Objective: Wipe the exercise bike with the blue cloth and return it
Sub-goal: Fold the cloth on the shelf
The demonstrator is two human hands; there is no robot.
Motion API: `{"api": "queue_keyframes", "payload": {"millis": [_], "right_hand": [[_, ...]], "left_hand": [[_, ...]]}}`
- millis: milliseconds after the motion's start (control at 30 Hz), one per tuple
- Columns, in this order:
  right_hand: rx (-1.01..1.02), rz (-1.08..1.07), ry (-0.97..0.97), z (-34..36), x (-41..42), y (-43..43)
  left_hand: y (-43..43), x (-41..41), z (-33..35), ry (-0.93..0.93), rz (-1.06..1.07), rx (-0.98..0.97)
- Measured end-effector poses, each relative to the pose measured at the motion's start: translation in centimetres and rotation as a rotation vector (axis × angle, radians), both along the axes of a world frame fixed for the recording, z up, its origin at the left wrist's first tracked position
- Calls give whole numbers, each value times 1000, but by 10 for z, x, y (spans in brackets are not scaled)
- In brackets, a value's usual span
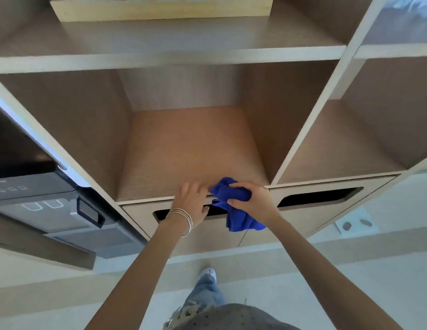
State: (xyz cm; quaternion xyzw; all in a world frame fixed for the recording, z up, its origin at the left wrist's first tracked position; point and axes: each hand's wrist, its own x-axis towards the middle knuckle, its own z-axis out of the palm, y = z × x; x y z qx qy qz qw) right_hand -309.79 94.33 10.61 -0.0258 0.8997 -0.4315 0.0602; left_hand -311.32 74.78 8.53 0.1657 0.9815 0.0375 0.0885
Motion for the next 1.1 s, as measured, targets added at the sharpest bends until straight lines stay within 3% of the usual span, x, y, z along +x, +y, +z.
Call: {"api": "queue_keyframes", "payload": {"millis": [333,567,733,833,933,1100], "right_hand": [[6,20,111,15,-90,-32],[100,-35,92,5,-122,-40],[70,101,-10,-7,-131,-31],[49,50,79,-9,-127,-13],[-1,-135,150,-12,-113,9],[-37,-118,48,-13,-96,22]], "left_hand": [[-34,-71,-5,-16,87,29],[-47,-89,-17,-36,99,4],[-46,-93,-19,-51,116,5],[-44,-91,-19,-37,117,44],[-37,-87,-19,13,75,141],[-9,-79,-16,98,-65,297]]}}
